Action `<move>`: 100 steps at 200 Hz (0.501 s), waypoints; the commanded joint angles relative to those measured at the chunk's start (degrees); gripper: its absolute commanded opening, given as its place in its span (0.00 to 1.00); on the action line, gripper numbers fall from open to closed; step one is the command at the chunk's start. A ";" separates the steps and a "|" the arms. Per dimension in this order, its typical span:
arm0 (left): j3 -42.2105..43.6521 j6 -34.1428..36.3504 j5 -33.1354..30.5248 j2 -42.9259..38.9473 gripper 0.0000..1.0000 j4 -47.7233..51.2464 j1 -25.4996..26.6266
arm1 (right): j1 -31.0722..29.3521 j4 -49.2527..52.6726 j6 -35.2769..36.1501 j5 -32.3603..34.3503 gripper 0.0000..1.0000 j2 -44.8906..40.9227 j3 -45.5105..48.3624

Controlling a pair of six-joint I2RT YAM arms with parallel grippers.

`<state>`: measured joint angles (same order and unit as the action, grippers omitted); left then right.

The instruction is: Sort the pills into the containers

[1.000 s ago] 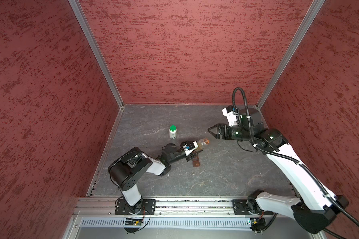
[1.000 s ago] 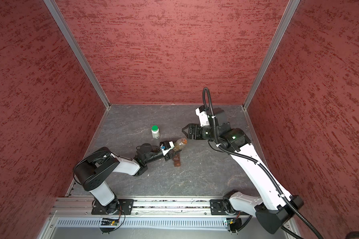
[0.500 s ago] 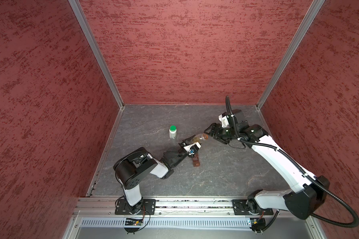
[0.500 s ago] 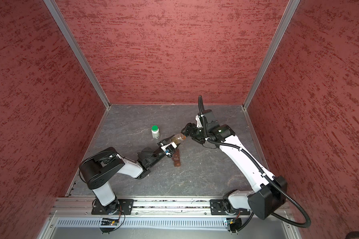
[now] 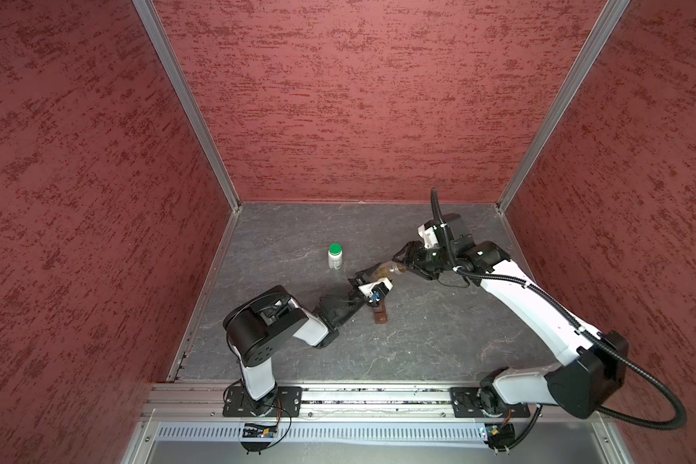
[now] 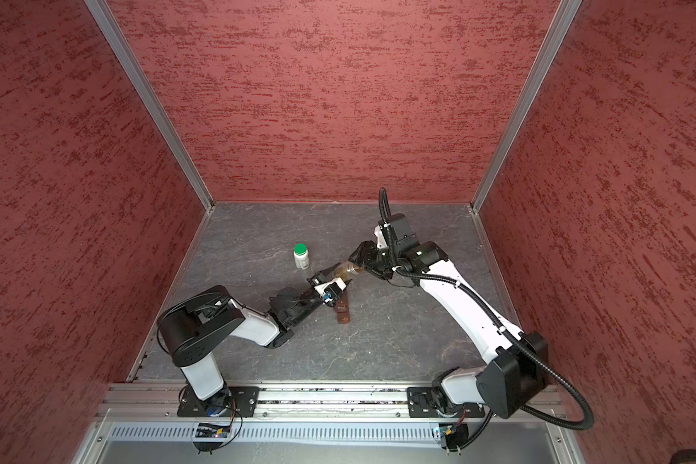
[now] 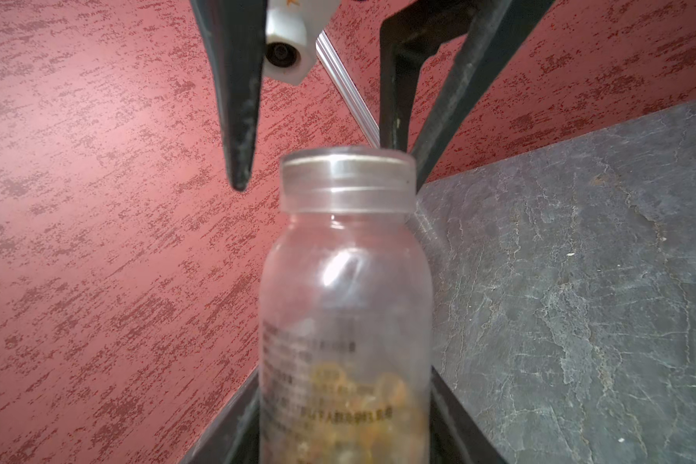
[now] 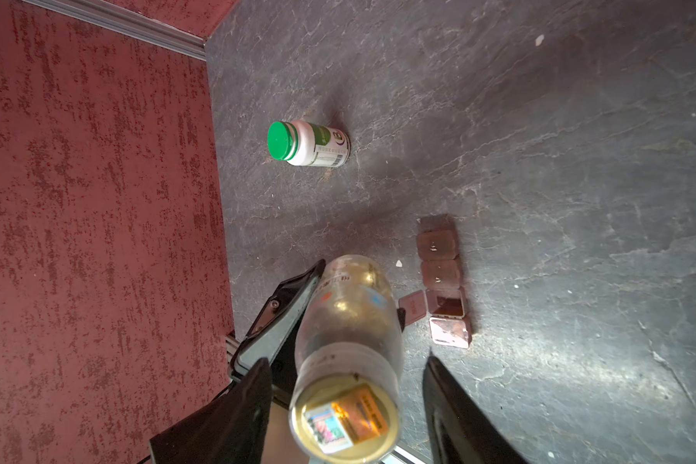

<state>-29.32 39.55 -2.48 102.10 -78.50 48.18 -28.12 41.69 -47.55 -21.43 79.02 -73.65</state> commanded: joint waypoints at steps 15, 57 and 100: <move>-1.00 0.35 -0.33 0.84 0.00 -2.45 0.23 | -0.61 0.28 0.44 0.75 0.53 0.27 0.33; -1.00 -0.69 1.38 0.98 0.00 -2.36 0.21 | -1.06 1.35 1.49 0.22 0.38 0.57 0.46; -1.31 -5.26 11.00 -2.60 0.00 5.46 -1.19 | -2.19 5.42 9.06 -0.18 0.30 1.08 -2.06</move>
<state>-29.36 38.22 0.51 102.04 -77.10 47.90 -29.17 43.57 -44.69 -21.39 79.33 -73.65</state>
